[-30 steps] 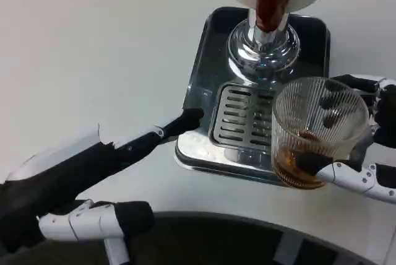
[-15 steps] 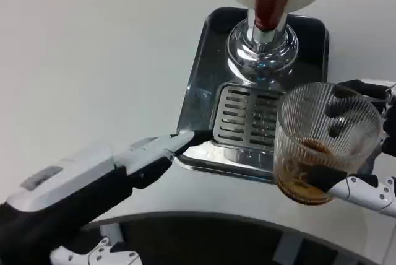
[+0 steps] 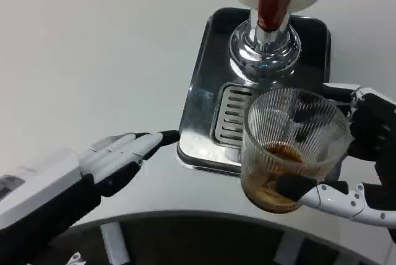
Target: Grasp the cup under the faucet to collect the drink, then remove the cup.
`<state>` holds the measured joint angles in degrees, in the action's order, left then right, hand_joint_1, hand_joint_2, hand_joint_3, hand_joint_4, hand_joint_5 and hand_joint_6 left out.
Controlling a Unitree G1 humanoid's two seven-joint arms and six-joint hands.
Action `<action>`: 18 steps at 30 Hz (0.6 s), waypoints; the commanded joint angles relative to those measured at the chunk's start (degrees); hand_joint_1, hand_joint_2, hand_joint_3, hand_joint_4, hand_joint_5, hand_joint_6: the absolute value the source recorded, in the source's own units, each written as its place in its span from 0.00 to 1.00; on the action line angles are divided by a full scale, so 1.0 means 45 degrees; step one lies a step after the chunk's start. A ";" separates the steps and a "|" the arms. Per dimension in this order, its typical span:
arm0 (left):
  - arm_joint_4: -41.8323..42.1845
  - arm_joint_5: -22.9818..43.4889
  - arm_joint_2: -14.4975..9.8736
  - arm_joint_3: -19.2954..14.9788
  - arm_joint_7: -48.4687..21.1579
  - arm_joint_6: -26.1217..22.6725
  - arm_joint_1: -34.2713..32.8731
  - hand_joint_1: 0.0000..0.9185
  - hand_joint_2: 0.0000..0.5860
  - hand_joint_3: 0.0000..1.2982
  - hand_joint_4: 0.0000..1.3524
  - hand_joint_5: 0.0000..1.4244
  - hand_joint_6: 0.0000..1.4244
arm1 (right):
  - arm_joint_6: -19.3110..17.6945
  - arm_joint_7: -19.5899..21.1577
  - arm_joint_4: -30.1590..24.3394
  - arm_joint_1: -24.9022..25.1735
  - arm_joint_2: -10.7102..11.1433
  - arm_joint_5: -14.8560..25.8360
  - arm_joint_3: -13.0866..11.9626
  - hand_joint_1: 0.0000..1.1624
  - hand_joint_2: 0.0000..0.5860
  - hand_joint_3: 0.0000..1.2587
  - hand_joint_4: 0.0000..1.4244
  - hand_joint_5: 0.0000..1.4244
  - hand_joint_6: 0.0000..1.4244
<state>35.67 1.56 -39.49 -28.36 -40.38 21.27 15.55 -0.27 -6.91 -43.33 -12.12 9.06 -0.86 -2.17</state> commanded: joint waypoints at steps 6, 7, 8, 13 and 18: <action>0.0726 -0.0299 -0.0028 -0.1080 0.0126 0.0322 0.0917 0.00 0.07 0.00 0.00 0.00 0.00 | 0.0202 0.0038 -0.0078 0.0613 -0.0198 -0.0209 0.0785 0.83 0.22 0.60 0.60 0.77 0.79; 0.0768 -0.0269 -0.0041 -0.1111 0.0107 0.0360 0.0934 0.00 0.07 0.00 0.00 0.00 0.00 | 0.0223 0.0039 -0.0060 0.0656 -0.0208 -0.0228 0.0822 0.83 0.22 0.60 0.60 0.77 0.79; 0.0796 -0.0249 -0.0047 -0.1131 0.0097 0.0388 0.0945 0.00 0.07 0.00 0.00 0.00 0.00 | 0.0251 0.0034 -0.0038 0.0713 -0.0219 -0.0241 0.0862 0.83 0.22 0.60 0.60 0.77 0.79; 0.1020 -0.0311 -0.0206 -0.1305 -0.0041 0.0765 0.1018 0.00 0.07 0.00 0.00 0.00 0.00 | 0.0402 -0.0055 0.0005 0.1057 -0.0182 -0.0281 0.0996 0.83 0.22 0.60 0.60 0.77 0.79; 0.1169 -0.0613 -0.0295 -0.1623 -0.0119 0.1380 0.1300 0.00 0.07 0.00 0.00 0.00 0.00 | 0.0568 -0.0138 -0.0022 0.1168 -0.0094 -0.0225 0.1105 0.83 0.22 0.60 0.60 0.77 0.79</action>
<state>39.97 -0.34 -39.98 -34.69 -40.31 25.23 19.85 2.18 -6.98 -42.81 -7.17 8.71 -2.52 2.40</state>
